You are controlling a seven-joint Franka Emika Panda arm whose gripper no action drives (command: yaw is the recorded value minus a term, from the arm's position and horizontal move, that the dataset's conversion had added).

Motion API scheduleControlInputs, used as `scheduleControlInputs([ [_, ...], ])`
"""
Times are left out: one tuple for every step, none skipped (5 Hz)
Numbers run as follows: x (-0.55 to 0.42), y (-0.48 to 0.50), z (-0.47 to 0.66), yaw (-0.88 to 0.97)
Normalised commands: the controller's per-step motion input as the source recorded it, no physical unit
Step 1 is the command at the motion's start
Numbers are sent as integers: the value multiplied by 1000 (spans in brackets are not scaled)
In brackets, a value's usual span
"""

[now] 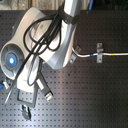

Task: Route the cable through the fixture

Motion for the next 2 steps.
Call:
scheduleControlInputs([
  [-455, -62, 360, -300],
  [-303, 53, 229, -666],
])
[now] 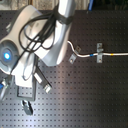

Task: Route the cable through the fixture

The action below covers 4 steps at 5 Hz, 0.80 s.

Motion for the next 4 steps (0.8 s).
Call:
scheduleControlInputs([
  [-341, 16, 235, -680],
  [-243, 254, 574, -668],
  [-286, 277, 623, -206],
  [-280, 140, 342, 74],
])
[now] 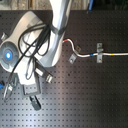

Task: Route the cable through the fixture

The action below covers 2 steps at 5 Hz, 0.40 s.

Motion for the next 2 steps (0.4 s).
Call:
scheduleControlInputs([
  [-220, -377, -287, 168],
  [-271, -134, -53, 266],
])
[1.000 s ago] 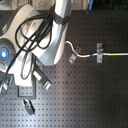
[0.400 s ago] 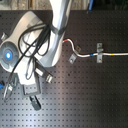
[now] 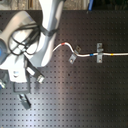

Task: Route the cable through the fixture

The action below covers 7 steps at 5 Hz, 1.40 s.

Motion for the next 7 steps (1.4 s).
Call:
scheduleControlInputs([
  [-57, -4, 39, 0],
  [-226, 343, 262, 451],
  [-219, 363, 247, 446],
  [-151, 378, 289, 448],
  [-13, 9, 338, 71],
  [-39, -150, 271, -54],
  [-36, -81, 2, 0],
])
